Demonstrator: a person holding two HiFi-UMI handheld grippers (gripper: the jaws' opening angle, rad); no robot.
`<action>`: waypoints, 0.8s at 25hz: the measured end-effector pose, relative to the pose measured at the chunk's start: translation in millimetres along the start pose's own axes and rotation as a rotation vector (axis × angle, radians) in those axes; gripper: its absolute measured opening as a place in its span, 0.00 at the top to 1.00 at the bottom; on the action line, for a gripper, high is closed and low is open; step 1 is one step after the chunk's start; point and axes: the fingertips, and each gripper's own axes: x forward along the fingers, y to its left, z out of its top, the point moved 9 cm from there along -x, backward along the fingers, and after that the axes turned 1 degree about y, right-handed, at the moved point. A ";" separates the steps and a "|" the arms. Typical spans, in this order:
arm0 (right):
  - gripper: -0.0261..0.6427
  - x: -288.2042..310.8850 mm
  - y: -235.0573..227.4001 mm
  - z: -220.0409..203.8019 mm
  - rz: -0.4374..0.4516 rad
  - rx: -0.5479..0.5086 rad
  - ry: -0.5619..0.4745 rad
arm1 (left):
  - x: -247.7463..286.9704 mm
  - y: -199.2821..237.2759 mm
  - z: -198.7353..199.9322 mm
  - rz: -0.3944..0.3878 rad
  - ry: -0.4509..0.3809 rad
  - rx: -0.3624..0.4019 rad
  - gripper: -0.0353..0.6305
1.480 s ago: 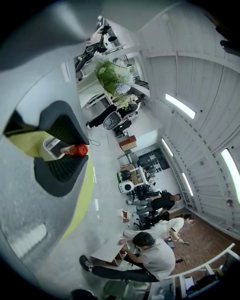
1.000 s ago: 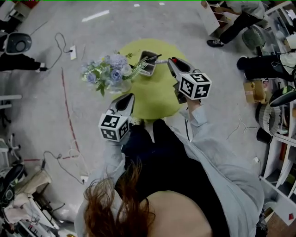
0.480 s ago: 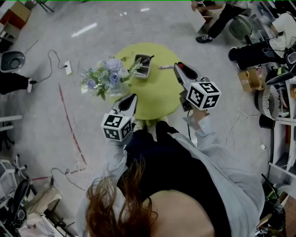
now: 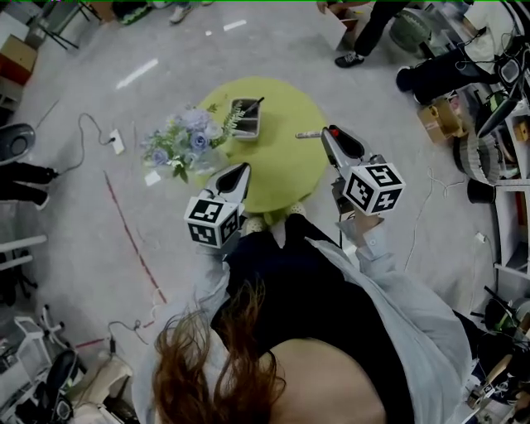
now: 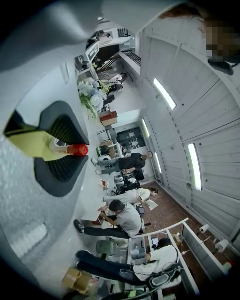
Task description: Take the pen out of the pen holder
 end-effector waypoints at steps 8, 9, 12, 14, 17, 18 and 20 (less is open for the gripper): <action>0.86 -23.8 15.3 -24.4 -0.081 -0.058 0.056 | -0.7 0.2 10.1 -0.072 0.017 0.040 0.92; 0.86 -25.6 16.4 -28.2 -0.086 -0.059 0.063 | -0.1 0.6 10.2 -0.077 0.017 0.043 0.92; 0.86 -30.4 19.3 -38.5 -0.097 -0.047 0.079 | 1.7 0.4 10.0 -0.088 0.019 0.044 0.92; 0.86 -31.0 21.4 -43.8 -0.098 -0.047 0.095 | 1.9 -0.4 9.8 -0.093 0.020 0.043 0.92; 0.86 -28.3 25.0 -49.6 -0.091 -0.051 0.116 | 0.6 -0.2 8.2 -0.092 0.021 0.037 0.92; 0.86 -27.4 25.7 -50.8 -0.087 -0.052 0.121 | 0.3 -0.1 7.3 -0.091 0.021 0.033 0.92; 0.86 -26.0 26.4 -51.6 -0.082 -0.055 0.126 | -0.2 0.1 6.0 -0.089 0.021 0.025 0.92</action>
